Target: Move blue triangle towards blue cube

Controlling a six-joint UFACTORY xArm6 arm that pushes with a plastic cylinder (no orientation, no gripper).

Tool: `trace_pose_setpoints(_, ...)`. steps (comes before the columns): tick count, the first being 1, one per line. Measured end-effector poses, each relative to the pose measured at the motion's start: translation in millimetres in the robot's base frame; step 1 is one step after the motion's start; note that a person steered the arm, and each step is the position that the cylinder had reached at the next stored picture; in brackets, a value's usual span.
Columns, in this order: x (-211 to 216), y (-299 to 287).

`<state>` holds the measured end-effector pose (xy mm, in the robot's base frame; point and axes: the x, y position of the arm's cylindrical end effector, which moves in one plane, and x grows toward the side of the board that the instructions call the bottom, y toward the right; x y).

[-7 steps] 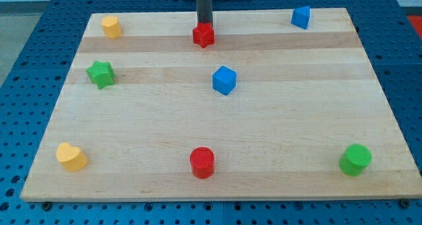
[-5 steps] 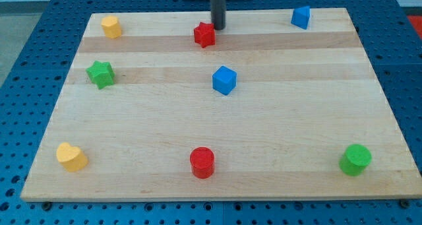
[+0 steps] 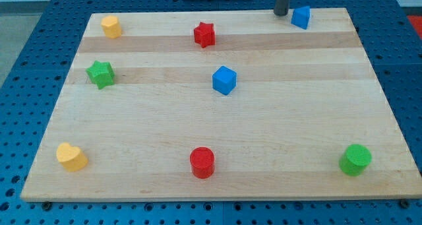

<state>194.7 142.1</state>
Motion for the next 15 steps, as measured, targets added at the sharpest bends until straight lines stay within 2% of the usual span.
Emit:
trace_pose_setpoints(7,12,81)
trace_pose_setpoints(10,25,42)
trace_pose_setpoints(15,87,32)
